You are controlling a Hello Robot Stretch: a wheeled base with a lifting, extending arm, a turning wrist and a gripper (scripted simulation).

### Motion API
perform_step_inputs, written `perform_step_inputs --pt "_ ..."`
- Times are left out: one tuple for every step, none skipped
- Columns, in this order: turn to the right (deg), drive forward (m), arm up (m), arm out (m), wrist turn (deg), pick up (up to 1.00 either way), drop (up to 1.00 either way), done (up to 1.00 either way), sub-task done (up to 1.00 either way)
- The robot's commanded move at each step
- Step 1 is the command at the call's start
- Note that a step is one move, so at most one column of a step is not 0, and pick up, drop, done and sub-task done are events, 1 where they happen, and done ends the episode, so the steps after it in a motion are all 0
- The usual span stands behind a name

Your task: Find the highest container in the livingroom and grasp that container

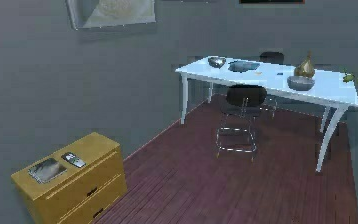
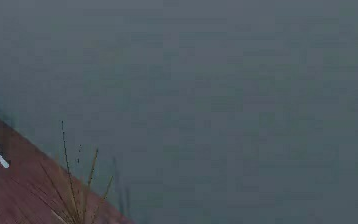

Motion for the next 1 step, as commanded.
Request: perform_step_inputs --pt "0.0 0.6 0.0 0.0 0.0 0.0 0.0 0.0 0.0"
